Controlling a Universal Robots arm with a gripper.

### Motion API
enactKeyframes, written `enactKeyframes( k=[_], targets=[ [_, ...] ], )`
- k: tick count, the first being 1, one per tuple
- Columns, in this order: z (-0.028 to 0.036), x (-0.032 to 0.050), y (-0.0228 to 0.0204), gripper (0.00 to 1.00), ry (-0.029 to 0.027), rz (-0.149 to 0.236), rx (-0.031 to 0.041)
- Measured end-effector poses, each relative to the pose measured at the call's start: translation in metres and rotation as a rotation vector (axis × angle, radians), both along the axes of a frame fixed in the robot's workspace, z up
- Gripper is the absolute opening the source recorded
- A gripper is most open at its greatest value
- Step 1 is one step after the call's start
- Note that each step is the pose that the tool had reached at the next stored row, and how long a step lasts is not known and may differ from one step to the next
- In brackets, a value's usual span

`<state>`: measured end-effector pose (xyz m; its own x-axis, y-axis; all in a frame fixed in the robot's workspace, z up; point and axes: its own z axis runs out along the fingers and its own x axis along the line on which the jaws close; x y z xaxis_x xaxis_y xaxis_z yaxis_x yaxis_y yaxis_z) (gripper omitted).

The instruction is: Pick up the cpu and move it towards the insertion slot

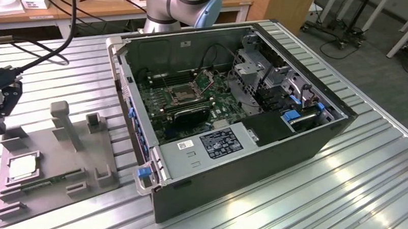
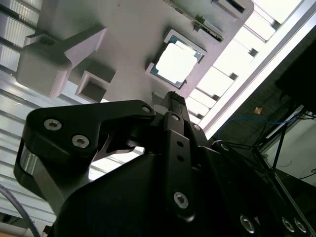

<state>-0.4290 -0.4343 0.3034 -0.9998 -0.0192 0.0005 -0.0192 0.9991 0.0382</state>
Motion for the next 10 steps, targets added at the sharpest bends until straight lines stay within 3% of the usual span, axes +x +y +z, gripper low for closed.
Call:
enactKeyframes(
  k=[10],
  targets=[
    [-0.0033,-0.0023,-0.0027,0.11,0.0001,0.000,-0.0001]
  ],
)
